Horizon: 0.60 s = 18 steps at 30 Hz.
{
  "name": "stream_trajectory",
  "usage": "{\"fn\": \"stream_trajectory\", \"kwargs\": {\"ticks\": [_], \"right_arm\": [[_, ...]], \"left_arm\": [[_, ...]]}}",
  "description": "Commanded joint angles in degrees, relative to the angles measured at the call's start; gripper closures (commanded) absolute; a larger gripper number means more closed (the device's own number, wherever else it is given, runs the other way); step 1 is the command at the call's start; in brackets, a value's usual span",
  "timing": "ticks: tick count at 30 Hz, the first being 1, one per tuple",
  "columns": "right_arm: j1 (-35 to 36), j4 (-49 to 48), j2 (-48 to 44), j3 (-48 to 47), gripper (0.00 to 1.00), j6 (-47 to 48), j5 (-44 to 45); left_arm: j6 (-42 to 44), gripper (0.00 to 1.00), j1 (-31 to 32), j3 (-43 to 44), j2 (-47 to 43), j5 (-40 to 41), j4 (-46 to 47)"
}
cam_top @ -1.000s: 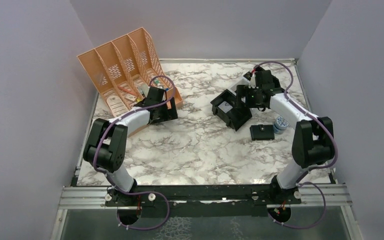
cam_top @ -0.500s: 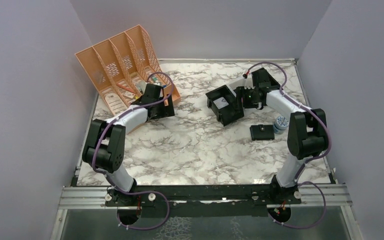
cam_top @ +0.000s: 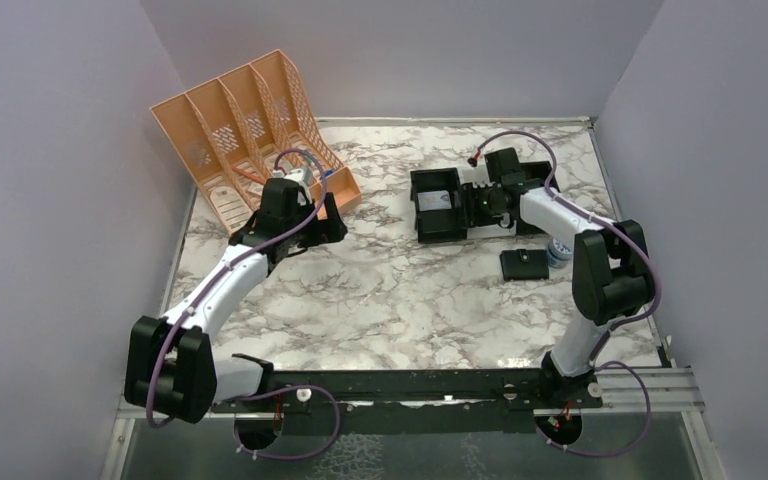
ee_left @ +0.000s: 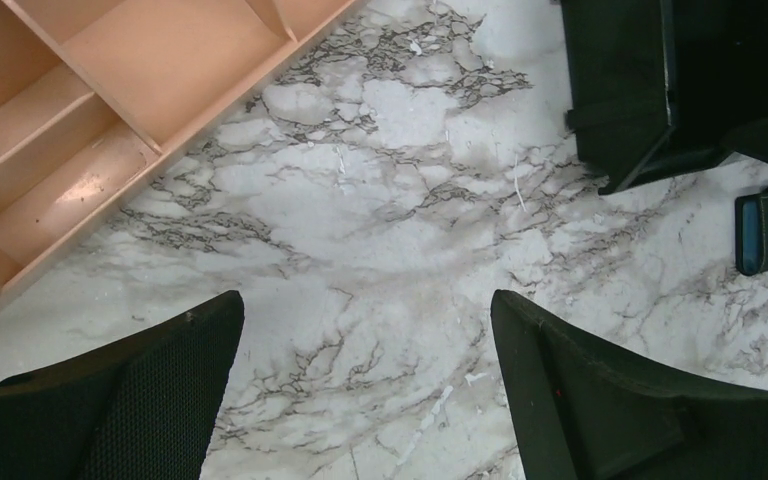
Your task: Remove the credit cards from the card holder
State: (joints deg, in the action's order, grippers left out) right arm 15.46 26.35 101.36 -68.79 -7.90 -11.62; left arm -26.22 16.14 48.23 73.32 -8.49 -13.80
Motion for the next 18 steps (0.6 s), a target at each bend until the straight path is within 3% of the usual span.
{"fn": "stream_trajectory", "kwargs": {"ticks": [1, 18], "right_arm": [[2.4, -0.9, -2.8, 1.1, 0.62, -1.3, 2.5], [15.1, -0.3, -4.8, 4.1, 0.68, -7.4, 5.3]], "left_arm": [[-1.0, 0.03, -0.2, -2.1, -4.6, -2.4, -3.2], [-3.9, 0.03, -0.2, -5.4, -12.0, -2.9, -6.4]]}}
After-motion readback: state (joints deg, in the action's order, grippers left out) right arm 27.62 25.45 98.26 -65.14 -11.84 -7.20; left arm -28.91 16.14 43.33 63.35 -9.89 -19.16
